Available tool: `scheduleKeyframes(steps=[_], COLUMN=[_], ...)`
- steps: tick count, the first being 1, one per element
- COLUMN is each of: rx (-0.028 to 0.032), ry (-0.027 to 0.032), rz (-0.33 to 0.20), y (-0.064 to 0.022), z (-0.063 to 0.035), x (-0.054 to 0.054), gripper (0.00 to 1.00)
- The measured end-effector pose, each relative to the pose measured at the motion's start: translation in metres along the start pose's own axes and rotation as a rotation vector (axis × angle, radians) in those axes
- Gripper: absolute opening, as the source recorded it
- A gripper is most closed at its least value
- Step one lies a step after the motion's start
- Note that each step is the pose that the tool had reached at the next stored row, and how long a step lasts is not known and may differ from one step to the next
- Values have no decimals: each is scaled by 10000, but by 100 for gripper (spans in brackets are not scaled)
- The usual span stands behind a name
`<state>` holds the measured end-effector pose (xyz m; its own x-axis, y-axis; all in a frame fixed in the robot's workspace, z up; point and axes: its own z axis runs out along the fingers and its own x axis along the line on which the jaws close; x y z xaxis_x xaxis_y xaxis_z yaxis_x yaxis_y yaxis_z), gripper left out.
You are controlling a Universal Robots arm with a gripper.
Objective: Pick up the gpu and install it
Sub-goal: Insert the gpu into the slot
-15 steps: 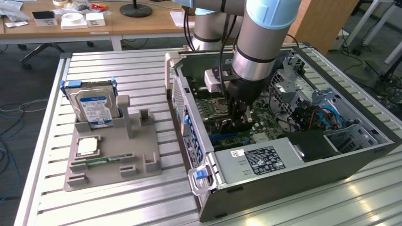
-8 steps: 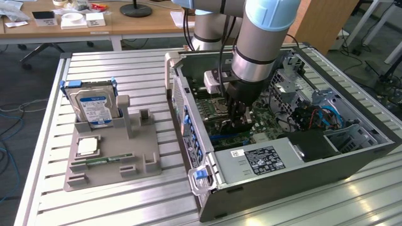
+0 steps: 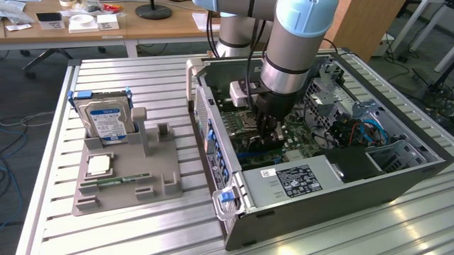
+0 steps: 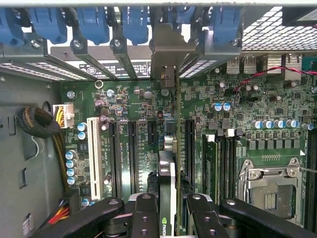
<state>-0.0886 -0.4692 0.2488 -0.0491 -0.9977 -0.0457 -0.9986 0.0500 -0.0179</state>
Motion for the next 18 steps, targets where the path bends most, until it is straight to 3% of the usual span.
scheduleKeyframes(steps=[18], rx=[-2], ry=[2], rz=[0], y=[3], z=[33], x=[2], gripper=[27])
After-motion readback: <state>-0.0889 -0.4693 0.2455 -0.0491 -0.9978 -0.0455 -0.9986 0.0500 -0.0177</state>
